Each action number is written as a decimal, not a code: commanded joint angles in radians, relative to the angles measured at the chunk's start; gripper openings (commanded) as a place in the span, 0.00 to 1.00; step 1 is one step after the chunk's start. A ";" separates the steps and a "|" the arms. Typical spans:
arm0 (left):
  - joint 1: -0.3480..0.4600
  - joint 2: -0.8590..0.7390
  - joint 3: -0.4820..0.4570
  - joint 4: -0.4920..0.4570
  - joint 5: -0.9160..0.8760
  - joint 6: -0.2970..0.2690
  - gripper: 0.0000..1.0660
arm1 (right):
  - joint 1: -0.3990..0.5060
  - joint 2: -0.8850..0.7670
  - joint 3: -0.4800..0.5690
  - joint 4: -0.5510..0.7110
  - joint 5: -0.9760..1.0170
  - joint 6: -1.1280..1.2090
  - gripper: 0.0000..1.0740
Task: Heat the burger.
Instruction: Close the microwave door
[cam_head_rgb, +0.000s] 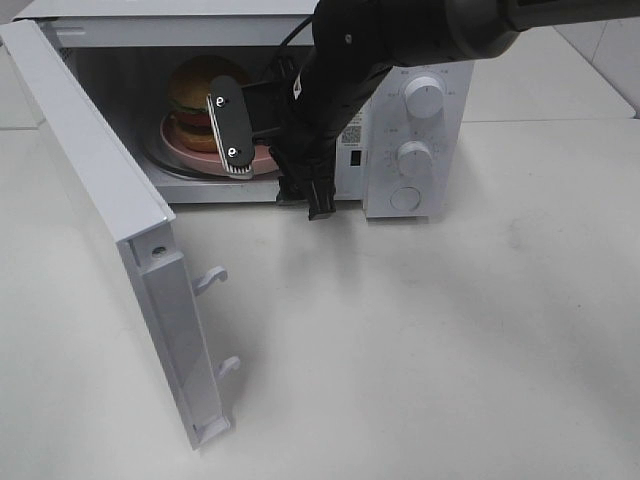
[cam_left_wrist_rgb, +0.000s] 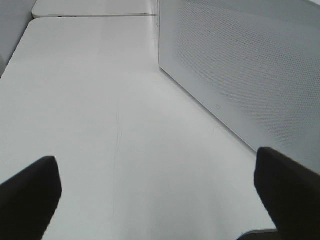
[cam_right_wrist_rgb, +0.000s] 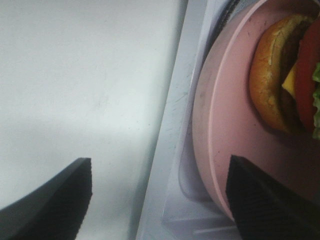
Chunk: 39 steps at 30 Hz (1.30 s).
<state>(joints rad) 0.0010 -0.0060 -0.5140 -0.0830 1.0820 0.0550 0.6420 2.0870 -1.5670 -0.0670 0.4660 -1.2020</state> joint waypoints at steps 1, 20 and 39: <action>-0.001 -0.018 -0.002 -0.001 -0.014 -0.005 0.92 | -0.002 -0.076 0.075 0.001 -0.040 -0.013 0.69; -0.001 -0.018 -0.002 -0.001 -0.014 -0.005 0.92 | -0.002 -0.320 0.331 -0.004 -0.075 0.022 0.69; -0.001 -0.018 -0.002 -0.001 -0.014 -0.005 0.92 | -0.002 -0.571 0.559 -0.112 -0.073 0.461 0.69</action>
<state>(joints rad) 0.0010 -0.0060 -0.5140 -0.0830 1.0820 0.0550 0.6420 1.5470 -1.0230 -0.1760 0.3890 -0.8020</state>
